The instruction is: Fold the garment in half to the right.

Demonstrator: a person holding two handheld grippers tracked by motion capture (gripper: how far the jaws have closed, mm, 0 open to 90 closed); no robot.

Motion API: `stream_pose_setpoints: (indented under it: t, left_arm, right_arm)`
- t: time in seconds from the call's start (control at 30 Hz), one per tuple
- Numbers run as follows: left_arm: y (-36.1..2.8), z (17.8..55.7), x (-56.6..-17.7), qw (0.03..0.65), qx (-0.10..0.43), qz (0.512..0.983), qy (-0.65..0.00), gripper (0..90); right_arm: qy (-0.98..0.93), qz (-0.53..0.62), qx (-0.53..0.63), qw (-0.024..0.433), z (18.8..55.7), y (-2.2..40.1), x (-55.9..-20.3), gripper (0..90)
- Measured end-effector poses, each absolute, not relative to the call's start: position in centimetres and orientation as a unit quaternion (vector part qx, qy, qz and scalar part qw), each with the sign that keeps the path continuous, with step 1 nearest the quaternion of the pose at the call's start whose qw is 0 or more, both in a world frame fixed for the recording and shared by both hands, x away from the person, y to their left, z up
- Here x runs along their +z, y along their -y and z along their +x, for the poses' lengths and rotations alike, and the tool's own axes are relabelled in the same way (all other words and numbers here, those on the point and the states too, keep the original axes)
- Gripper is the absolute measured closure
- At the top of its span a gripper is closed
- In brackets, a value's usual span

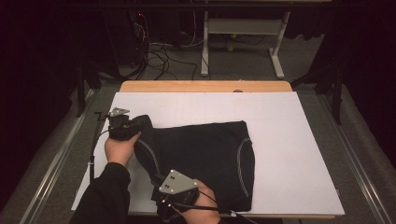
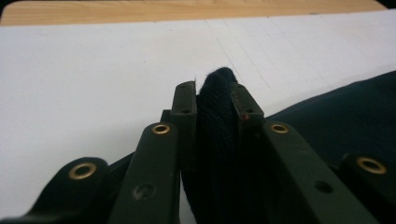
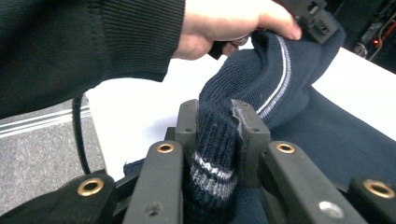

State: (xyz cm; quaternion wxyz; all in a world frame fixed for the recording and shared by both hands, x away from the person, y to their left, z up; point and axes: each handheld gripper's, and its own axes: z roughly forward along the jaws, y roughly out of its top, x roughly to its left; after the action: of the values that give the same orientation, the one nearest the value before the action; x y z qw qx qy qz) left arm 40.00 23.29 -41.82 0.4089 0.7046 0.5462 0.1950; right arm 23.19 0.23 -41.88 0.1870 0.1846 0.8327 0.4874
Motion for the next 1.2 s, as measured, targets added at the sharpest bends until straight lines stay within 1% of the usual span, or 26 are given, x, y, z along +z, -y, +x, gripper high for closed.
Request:
stream_pose_setpoints:
  t: [0.27,0.5,1.2]
  left_arm:
    - [-20.3,40.6,-41.2,0.406,0.204,0.709,-0.54,71.5]
    - [-17.4,41.2,-41.1,0.397,0.216,0.721,-0.526,71.5]
    - [-12.3,42.4,-40.4,0.406,0.211,0.737,-0.498,71.5]
  right_arm:
    - [-0.822,0.207,0.493,0.194,23.5,2.8,-42.2,75.7]
    - [-0.816,0.221,0.494,0.204,23.6,4.8,-42.4,75.7]
    - [-0.802,0.254,0.491,0.225,23.6,9.6,-42.5,75.7]
